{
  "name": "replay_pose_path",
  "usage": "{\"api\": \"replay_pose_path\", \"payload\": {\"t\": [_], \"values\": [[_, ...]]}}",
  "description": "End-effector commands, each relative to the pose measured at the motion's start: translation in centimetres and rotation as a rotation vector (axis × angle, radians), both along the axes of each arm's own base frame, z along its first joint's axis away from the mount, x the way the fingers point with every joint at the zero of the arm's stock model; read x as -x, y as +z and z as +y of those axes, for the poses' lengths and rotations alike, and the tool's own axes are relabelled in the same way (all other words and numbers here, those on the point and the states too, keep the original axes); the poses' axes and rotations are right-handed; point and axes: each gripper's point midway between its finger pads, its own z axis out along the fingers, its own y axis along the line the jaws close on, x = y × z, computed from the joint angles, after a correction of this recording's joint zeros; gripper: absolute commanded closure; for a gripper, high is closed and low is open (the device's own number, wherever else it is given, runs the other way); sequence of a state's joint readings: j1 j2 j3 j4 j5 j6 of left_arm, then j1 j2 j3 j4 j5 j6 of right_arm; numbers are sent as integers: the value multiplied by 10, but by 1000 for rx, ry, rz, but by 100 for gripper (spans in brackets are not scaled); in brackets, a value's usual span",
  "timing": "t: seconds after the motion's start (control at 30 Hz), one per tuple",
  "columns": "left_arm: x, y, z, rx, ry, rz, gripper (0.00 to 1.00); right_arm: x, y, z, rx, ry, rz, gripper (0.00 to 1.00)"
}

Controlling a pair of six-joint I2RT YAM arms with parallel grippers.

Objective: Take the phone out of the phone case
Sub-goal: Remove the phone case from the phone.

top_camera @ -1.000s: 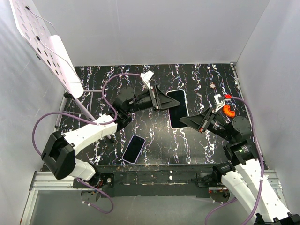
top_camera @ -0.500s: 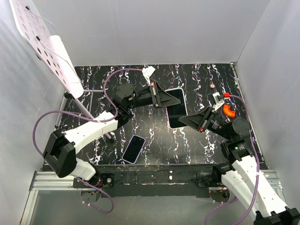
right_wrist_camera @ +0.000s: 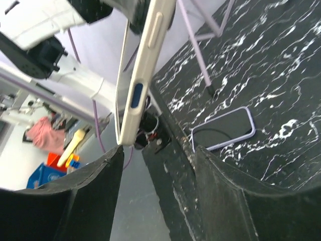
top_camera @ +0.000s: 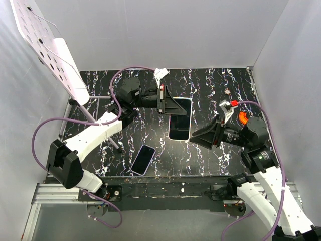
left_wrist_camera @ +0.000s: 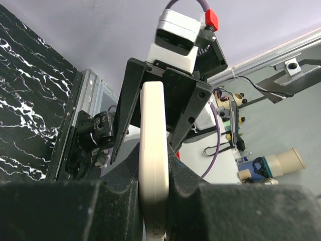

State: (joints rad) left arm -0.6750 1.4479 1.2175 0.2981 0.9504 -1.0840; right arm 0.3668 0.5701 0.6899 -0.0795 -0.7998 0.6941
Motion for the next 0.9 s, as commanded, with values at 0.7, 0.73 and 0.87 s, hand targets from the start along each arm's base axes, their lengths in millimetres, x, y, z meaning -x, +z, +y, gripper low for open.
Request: {"api": "replay_pose_path", "payload": {"t": [0.7,0.73,0.87], "values": [[5,28,12,54,-64,-37,100,30,34,34,-120,358,-84,57],[6,26,12,51,-67,-32,100,31,35,36,-120,364,-90,60],[6,21,12,44,-75,-16,100,34,32,41,-115,387,-91,68]]}}
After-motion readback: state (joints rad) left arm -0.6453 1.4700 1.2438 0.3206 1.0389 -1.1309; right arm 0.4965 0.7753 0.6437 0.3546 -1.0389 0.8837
